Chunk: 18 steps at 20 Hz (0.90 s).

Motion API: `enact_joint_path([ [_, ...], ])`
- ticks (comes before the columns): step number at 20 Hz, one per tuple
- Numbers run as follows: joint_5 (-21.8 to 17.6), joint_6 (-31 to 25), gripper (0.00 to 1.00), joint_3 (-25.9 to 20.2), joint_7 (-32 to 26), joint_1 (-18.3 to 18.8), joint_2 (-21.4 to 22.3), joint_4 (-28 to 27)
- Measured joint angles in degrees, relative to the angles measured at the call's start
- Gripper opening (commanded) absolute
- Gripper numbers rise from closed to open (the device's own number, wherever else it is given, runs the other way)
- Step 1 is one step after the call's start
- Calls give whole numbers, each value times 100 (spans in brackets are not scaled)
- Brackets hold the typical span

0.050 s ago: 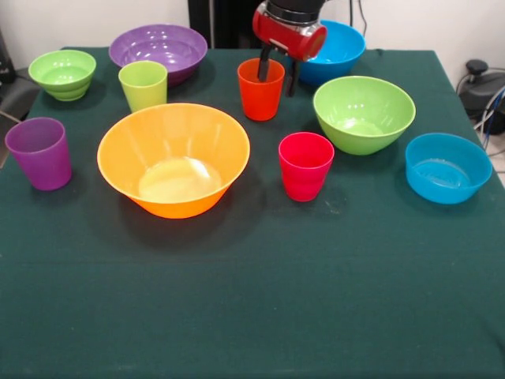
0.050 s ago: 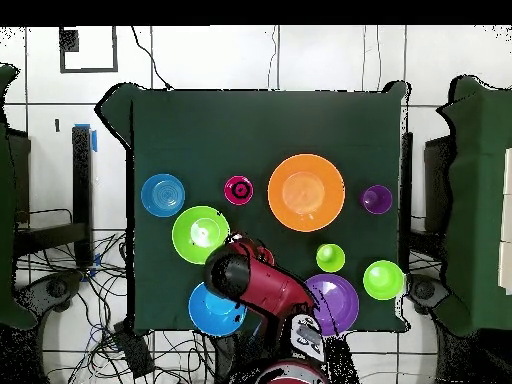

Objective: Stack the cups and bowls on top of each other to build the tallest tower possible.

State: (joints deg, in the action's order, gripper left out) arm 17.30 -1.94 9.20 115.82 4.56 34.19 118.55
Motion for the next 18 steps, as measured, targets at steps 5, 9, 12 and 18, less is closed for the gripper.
enact_joint_path([
  [5, 0, 0, 100, 0, 0, 2, -1, 61],
  [9, 1, 0, 100, 0, 0, 16, 1, 118],
  [12, 1, 0, 100, -4, 0, 33, 0, 142],
  [18, 1, 0, 100, -57, 0, 152, -20, 198],
])
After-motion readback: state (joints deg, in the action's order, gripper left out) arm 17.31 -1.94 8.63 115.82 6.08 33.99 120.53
